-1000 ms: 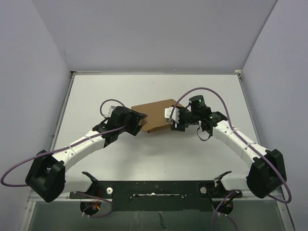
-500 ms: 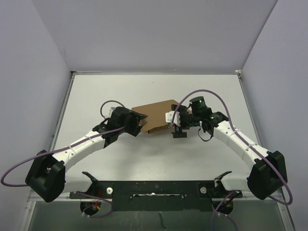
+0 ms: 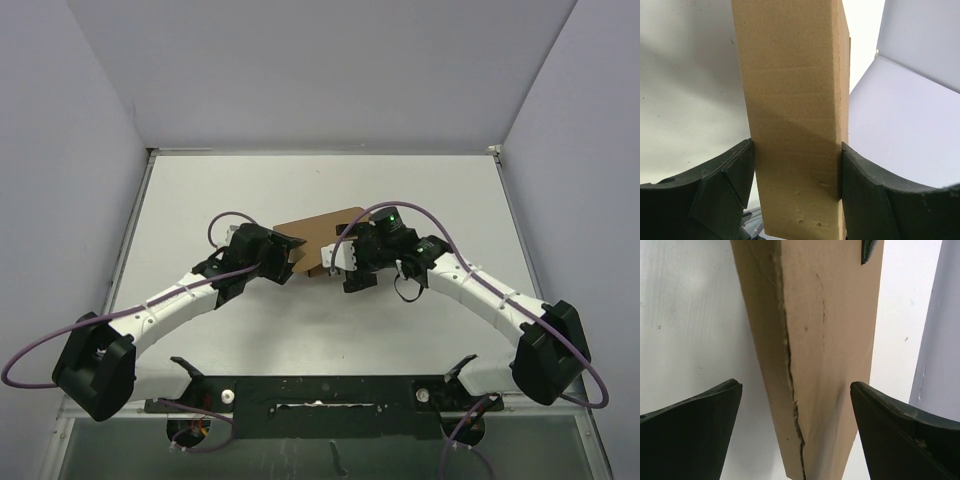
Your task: Fold the paper box
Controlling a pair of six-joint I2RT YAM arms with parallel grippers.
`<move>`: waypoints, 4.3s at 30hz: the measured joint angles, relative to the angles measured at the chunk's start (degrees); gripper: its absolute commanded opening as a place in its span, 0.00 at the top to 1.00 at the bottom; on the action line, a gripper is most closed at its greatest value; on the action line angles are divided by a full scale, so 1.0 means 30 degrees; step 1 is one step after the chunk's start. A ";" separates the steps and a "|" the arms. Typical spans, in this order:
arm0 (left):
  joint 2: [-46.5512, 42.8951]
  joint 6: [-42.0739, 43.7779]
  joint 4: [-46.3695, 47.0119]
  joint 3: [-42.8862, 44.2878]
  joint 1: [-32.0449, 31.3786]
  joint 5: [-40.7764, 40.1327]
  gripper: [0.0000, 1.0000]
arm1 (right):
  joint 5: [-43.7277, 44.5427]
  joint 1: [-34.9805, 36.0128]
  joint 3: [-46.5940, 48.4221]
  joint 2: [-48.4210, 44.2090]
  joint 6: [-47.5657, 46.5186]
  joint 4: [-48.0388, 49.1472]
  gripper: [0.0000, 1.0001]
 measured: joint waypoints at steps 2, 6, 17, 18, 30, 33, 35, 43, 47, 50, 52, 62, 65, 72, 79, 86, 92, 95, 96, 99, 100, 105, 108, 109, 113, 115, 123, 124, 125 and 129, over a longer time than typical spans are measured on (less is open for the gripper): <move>0.0000 -0.0080 -0.0007 0.0000 0.0000 0.0007 0.47 | 0.0648 0.0211 0.0000 0.0138 0.0015 0.0306 0.10; 0.0000 -0.0138 -0.0007 -0.0007 0.0029 0.0022 0.47 | 0.1639 0.0539 0.0007 0.0342 0.0080 0.0918 0.13; 0.0000 -0.0415 0.0117 -0.0138 0.0175 0.0204 0.47 | 0.2703 0.1494 0.0007 0.1013 0.0146 0.1880 0.13; 0.0000 -0.0437 0.0124 -0.0138 0.0204 0.0211 0.47 | 0.2776 0.1552 0.0007 0.1035 0.0138 0.1945 0.14; 0.0000 -0.0699 0.0488 -0.0364 0.0342 0.0306 0.41 | 0.3147 0.1661 -0.0015 0.1144 0.0313 0.2237 0.40; 0.0000 -0.0670 0.0685 -0.0525 0.0408 0.0342 0.37 | 0.3089 0.1661 -0.0015 0.1246 0.0328 0.2259 0.42; -0.0044 -0.0656 0.0911 -0.0678 0.0474 0.0415 0.32 | 0.3045 0.1654 -0.0007 0.1246 0.0342 0.2266 0.43; -0.1341 -0.0612 0.1319 -0.0889 0.0714 0.0714 0.17 | 0.2295 0.0954 0.0634 0.1246 0.1224 0.2098 0.46; -0.1756 -0.0568 0.1304 -0.0889 0.0882 0.0714 0.08 | 0.1734 0.0437 0.1093 0.1253 0.1785 0.1865 0.47; -0.2178 -0.0444 0.1151 -0.0889 0.0969 0.0699 0.03 | 0.1202 0.0029 0.1464 0.1253 0.2222 0.1537 0.47; -0.2710 -0.0204 0.0852 -0.0889 0.1042 0.0656 0.02 | 0.0794 -0.0306 0.1770 0.1253 0.2616 0.1297 0.48; -0.6084 0.2637 -0.1217 -0.0882 0.1348 -0.0364 0.02 | -0.1545 -0.2470 0.3563 0.1253 0.5173 -0.0219 0.48; -0.7104 0.4991 -0.1545 -0.0882 0.1406 -0.0787 0.02 | -0.2710 -0.3439 0.4291 0.1260 0.6331 -0.0867 0.48; -0.8400 1.1519 -0.1122 -0.1377 0.1450 -0.1027 0.02 | -0.5770 -0.5756 0.6317 0.1705 0.9559 -0.2470 0.48; -1.0171 1.5023 -0.0539 -0.4146 0.1464 -0.0335 0.04 | -0.9486 -0.8131 0.7584 0.2841 1.3311 -0.3308 0.48; -1.0557 1.6415 -0.0270 -0.4299 0.1464 0.0721 0.05 | -1.3580 -1.0207 0.7614 0.4714 1.8054 -0.2477 0.48; -1.0236 1.6793 0.0204 -0.4328 0.1464 0.1508 0.05 | -1.6167 -1.1205 0.5974 0.6040 2.3380 0.1078 0.48; -0.9799 1.6801 0.0525 -0.4386 0.1464 0.1778 0.06 | -1.7311 -1.1519 0.4998 0.6980 2.6432 0.3745 0.48; -0.9559 1.6786 0.0634 -0.4393 0.1464 0.1880 0.06 | -1.7588 -1.1613 0.4677 0.7380 2.7350 0.4605 0.48; -0.8837 1.6728 0.0998 -0.4393 0.1464 0.2215 0.06 | -1.8112 -1.1723 0.3694 0.8837 2.9689 0.6900 0.47; -0.8582 1.6721 0.1107 -0.4393 0.1464 0.2324 0.06 | -1.8229 -1.1744 0.3446 0.9391 3.0272 0.7388 0.47; -0.7322 1.6575 0.1333 -0.4379 0.1457 0.2688 0.07 | -1.8768 -1.1759 0.2958 1.1387 3.2137 0.8335 0.45; -0.6623 1.6451 0.1333 -0.4255 0.1435 0.2834 0.07 | -1.8841 -1.1759 0.2936 1.2014 3.2268 0.8174 0.41; -0.6375 1.6400 0.1333 -0.4160 0.1428 0.2863 0.07 | -1.8826 -1.1759 0.2951 1.2225 3.2137 0.8007 0.39; -0.5472 1.6378 0.1319 -0.3687 0.1348 0.2929 0.07 | -1.8105 -1.1759 0.3271 1.3019 3.0374 0.6149 0.26; -0.4998 1.6385 0.1319 -0.3322 0.1333 0.2929 0.07 | -1.7376 -1.1759 0.3468 1.3304 2.9245 0.5056 0.21; -0.4401 1.6757 0.0831 -0.1982 0.1311 0.2885 0.07 | -1.3981 -1.1795 0.4925 1.3493 2.3620 -0.0270 0.12; -0.4401 1.6910 0.0634 -0.1756 0.1311 0.2827 0.07 | -1.3551 -1.1839 0.5064 1.3464 2.2855 -0.0874 0.11; -0.4401 1.7005 0.0532 -0.1588 0.1311 0.2776 0.07 | -1.3136 -1.1934 0.5100 1.3427 2.2178 -0.1341 0.10; -0.4473 1.7595 -0.0233 -0.1071 0.1311 0.2448 0.08 | -1.1934 -1.2808 0.5056 1.3085 1.9839 -0.3024 0.08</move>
